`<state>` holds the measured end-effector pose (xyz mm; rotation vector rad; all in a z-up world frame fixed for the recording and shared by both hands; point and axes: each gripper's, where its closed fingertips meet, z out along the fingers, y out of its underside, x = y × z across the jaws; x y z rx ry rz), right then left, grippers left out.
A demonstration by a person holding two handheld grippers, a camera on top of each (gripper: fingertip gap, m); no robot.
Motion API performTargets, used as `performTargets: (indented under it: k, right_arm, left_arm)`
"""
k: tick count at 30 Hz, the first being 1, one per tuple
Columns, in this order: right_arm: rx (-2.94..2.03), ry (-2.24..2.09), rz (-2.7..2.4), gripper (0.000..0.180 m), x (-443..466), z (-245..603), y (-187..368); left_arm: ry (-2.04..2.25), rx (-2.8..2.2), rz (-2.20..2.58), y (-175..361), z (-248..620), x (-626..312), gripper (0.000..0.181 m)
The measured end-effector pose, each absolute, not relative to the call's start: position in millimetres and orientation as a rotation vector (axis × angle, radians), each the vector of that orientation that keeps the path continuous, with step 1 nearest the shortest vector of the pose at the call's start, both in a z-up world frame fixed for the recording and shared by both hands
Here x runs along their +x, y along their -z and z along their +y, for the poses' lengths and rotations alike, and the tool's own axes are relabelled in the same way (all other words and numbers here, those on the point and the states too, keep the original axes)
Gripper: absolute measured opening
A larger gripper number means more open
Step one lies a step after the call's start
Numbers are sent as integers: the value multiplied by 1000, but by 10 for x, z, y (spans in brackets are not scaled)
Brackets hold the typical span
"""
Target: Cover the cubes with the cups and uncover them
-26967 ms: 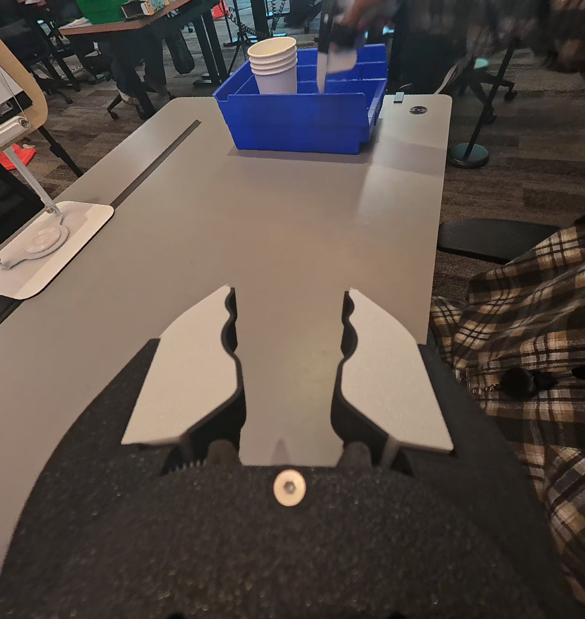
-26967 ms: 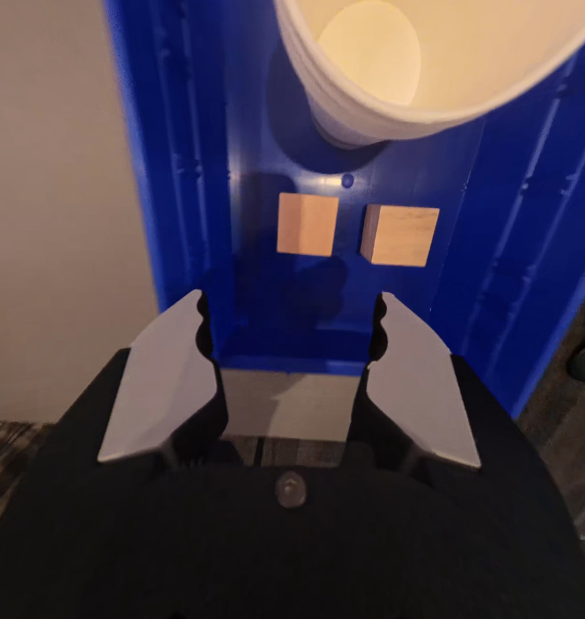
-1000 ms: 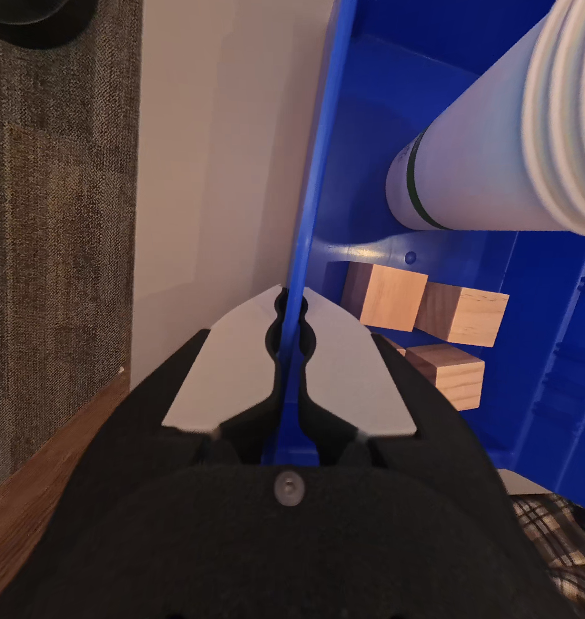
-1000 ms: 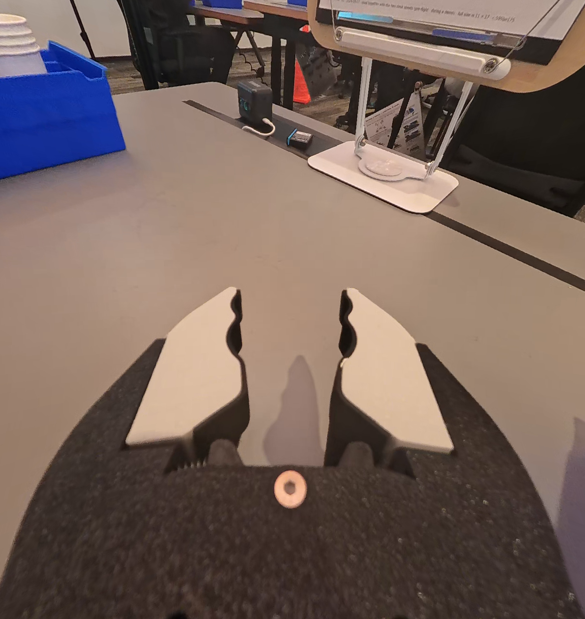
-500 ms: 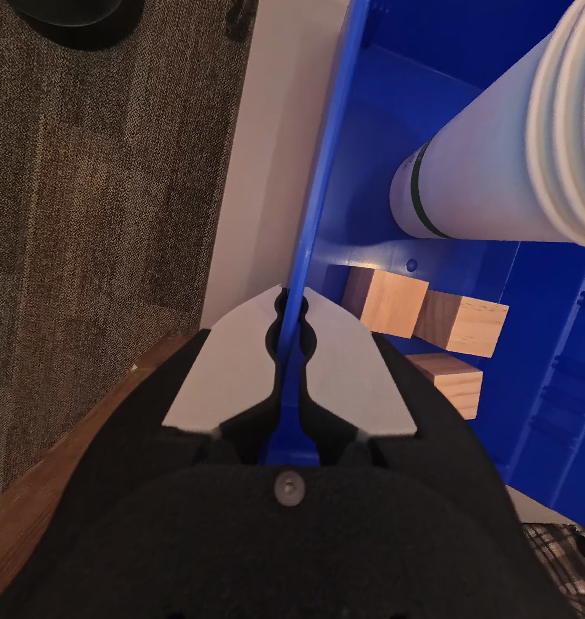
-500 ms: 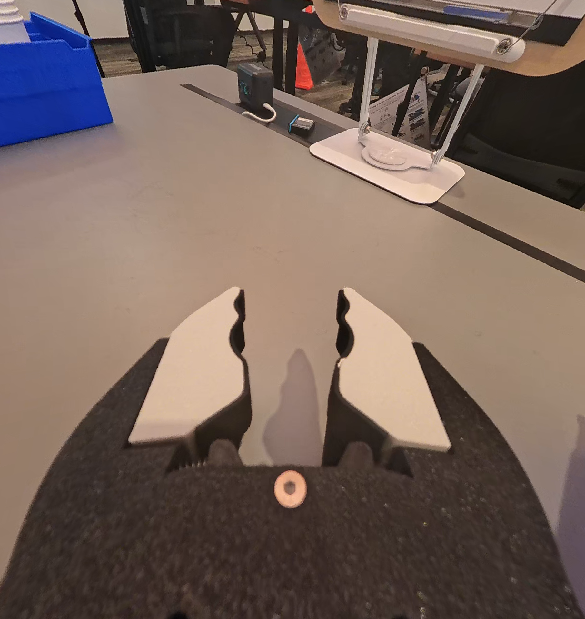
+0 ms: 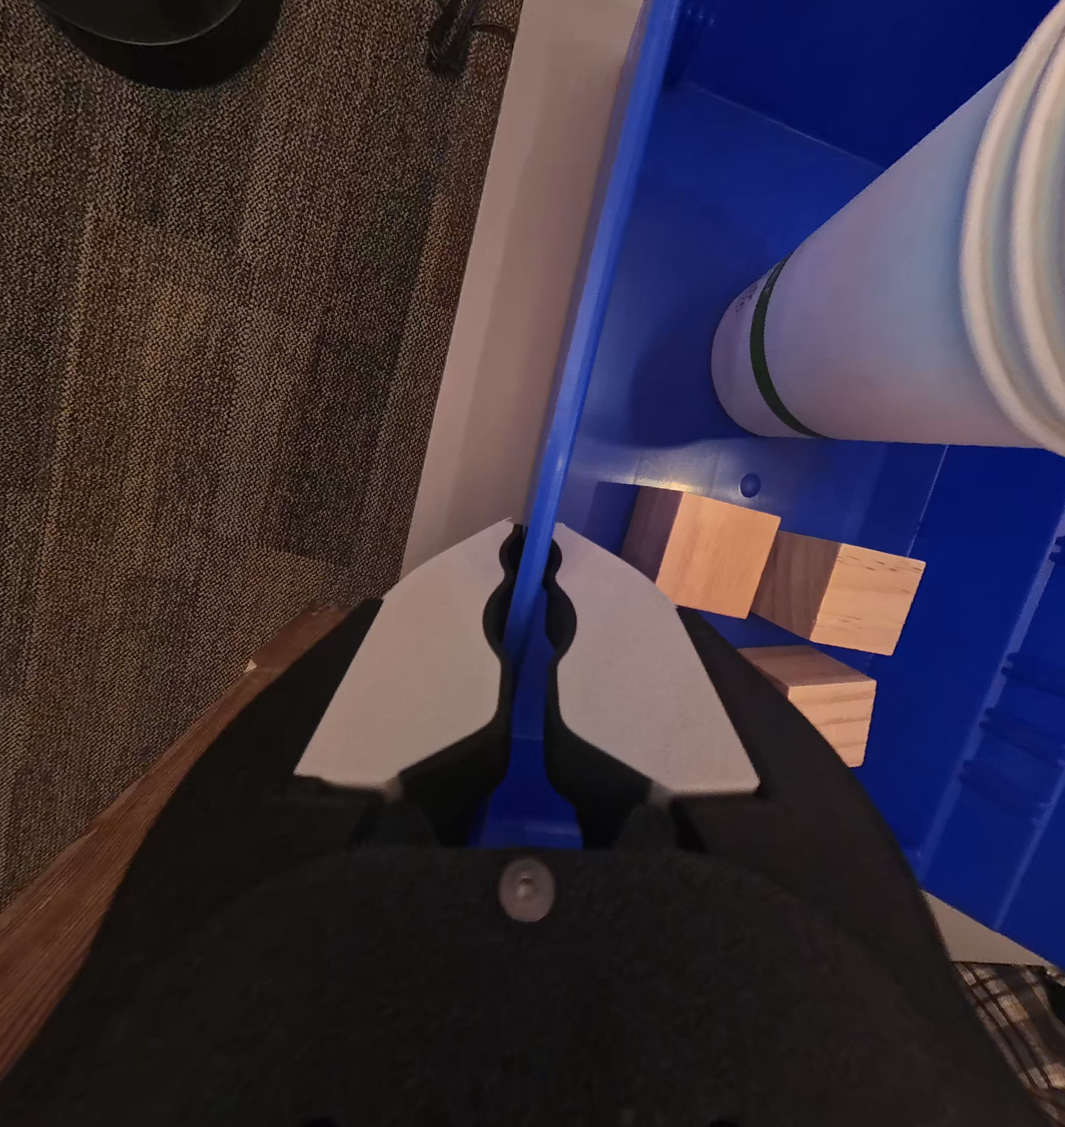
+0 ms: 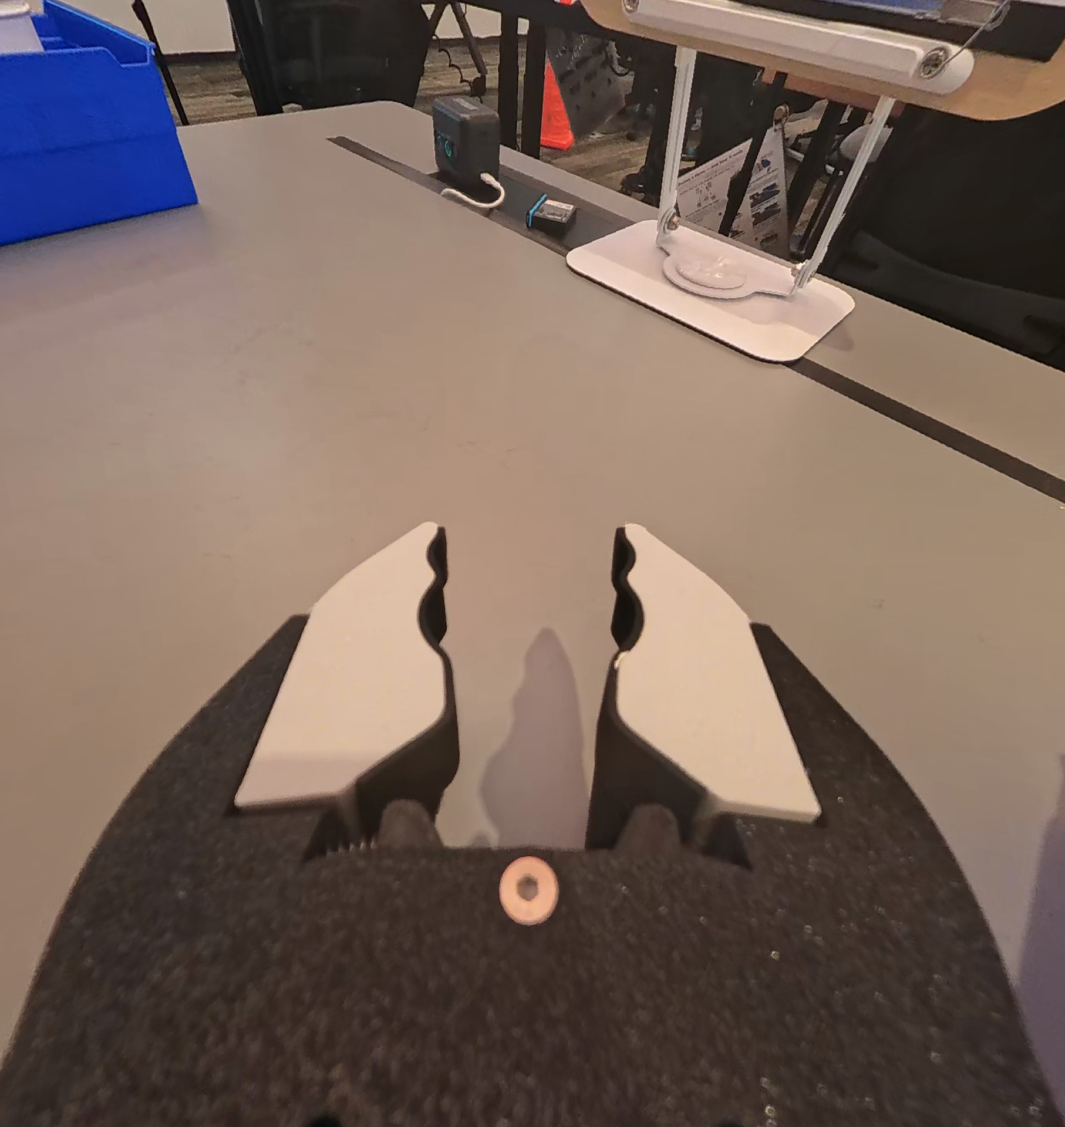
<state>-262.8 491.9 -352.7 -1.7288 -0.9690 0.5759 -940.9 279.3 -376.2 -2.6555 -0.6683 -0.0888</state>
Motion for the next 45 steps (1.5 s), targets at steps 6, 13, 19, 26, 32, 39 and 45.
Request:
performTargets:
  k: [6,13,19,26,32,39,45]
  right_arm:
    - [-1728,-580,-975,51,-2639,4909,3529]
    - [-1712,-590,-982,52,-2660,4887,3504]
    - [-1699,-599,-989,52,-2680,4862,3475]
    - [-1691,-616,-980,52,-2680,4855,3451]
    - [-1694,-628,-995,52,-2706,4844,3481]
    - [-1696,-636,-1005,52,-2719,4838,3495]
    - [-1700,-647,-1020,52,-2746,4823,3521]
  left_arm:
    - [84,-2653,-656,3765,2795,-9424,5]
    - [-26,-2627,-607,3679,2736,-9519,35]
    - [-70,-2522,-570,3292,2657,-9606,62]
    - [-115,-2407,-221,2611,2895,-9272,64]
    - [-280,-2453,330,2365,3134,-8652,64]
    - [-355,-2498,628,2496,3287,-8265,65]
    - [-286,-2426,717,2501,3445,-7861,64]
